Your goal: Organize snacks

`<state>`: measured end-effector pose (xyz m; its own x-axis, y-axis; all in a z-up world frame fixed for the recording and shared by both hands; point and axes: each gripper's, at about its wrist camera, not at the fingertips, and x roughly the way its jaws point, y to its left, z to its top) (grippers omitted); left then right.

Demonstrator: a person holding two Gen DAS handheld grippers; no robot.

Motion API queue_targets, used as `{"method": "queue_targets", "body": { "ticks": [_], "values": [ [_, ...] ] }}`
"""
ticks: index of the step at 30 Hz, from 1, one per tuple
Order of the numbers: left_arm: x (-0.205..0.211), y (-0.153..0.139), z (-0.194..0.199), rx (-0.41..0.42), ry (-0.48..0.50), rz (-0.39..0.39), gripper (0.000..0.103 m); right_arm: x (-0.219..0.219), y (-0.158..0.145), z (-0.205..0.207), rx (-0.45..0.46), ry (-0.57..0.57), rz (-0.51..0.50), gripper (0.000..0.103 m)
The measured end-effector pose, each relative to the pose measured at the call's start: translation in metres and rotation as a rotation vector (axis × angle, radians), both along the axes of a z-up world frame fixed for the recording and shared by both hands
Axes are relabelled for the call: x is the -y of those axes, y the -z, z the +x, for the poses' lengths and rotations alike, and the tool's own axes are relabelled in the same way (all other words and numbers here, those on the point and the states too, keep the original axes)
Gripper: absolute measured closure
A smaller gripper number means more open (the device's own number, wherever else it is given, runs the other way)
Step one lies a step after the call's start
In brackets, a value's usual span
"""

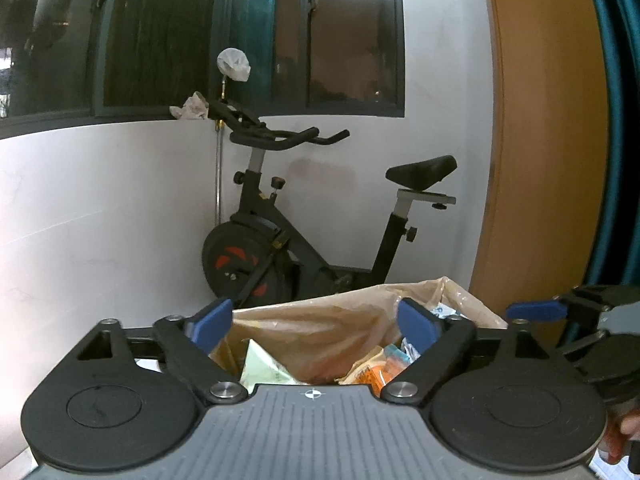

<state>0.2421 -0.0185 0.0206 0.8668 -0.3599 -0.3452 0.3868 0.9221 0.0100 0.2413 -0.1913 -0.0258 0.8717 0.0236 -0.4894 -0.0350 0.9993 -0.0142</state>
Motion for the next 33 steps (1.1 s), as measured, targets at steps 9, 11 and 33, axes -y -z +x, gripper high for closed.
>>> {"method": "queue_targets", "body": {
  "ticks": [9,11,33],
  "values": [
    [-0.006,-0.015,-0.023,0.014,-0.03,0.013,0.008,-0.005,-0.035,-0.04,0.05,0.035,0.099,0.0],
    [-0.01,-0.017,-0.03,0.008,-0.037,-0.003,0.007,-0.007,-0.042,-0.048,0.05,0.044,0.121,0.0],
    [-0.035,-0.046,-0.093,0.037,-0.206,-0.021,0.007,-0.017,-0.087,-0.132,0.147,0.132,0.137,0.0]
  ]
}}
